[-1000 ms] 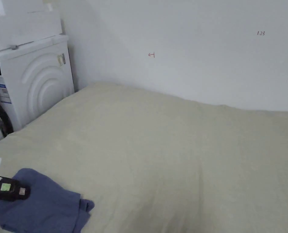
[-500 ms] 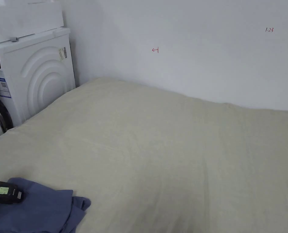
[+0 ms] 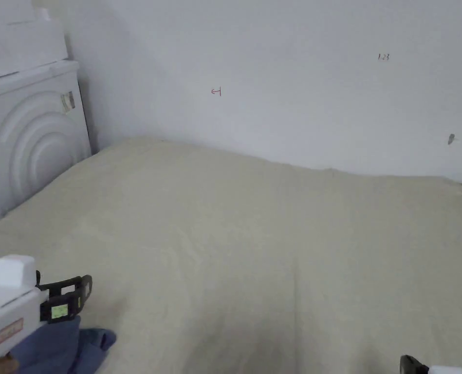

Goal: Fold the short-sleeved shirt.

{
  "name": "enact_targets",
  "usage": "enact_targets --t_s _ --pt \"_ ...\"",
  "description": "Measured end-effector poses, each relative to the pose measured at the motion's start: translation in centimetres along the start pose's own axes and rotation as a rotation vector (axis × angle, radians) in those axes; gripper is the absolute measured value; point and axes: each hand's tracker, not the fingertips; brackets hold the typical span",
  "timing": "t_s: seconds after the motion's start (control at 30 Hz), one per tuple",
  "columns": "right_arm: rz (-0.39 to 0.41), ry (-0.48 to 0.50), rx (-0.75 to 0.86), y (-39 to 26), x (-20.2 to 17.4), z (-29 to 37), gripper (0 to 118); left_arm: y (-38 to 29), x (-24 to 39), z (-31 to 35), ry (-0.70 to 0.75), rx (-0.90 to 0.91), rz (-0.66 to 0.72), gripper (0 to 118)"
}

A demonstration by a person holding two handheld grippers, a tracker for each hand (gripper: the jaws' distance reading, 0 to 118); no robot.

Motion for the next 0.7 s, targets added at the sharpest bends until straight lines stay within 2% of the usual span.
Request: enact_targets --t_s 0.1,0.2,0.27,0.3,0.33,0.37,0.4,0.5,0.6,0.7 --pt "-0.024 -0.015 0.023 0.9 0.8 -0.1 1 -0.3 5.0 -0.3 0.008 0.047 -0.03 83" --pt "-0.022 -0.03 0.041 1.7 1.3 0.0 1 -0.6 9.7 0.2 -0.049 0.098 -0.006 79" --pt "-0.023 -0.037 0.051 2.1 1.6 0.1 1 -1.0 12.6 0.0 -0.044 0.118 -0.033 70" --pt "-0.028 -0.042 0.057 2.2 1.7 0.1 1 -1.1 13.7 0.1 -0.04 0.131 -0.044 63" --pt "-0.036 -0.046 0.064 2.3 1.8 0.2 1 -1.3 14.9 0.3 -0.029 0.152 -0.052 50" --pt "-0.045 -0.049 0.067 2.4 2.0 0.3 1 -1.4 16.2 0.4 -0.022 0.167 -0.049 31" --pt "-0.051 -0.053 0.07 2.5 2.1 0.5 1 -1.4 17.0 0.4 -0.015 0.179 -0.046 20" --pt "-0.058 -0.058 0.081 2.6 2.3 0.8 1 -1.6 19.0 0.4 -0.011 0.195 -0.053 2" --pt "-0.065 -0.062 0.093 2.5 2.5 1.1 1 -2.1 19.7 0.3 -0.013 0.208 -0.065 0" --pt "-0.08 -0.068 0.105 2.4 2.7 1.2 1 -2.3 20.0 0.2 -0.024 0.214 -0.021 0"
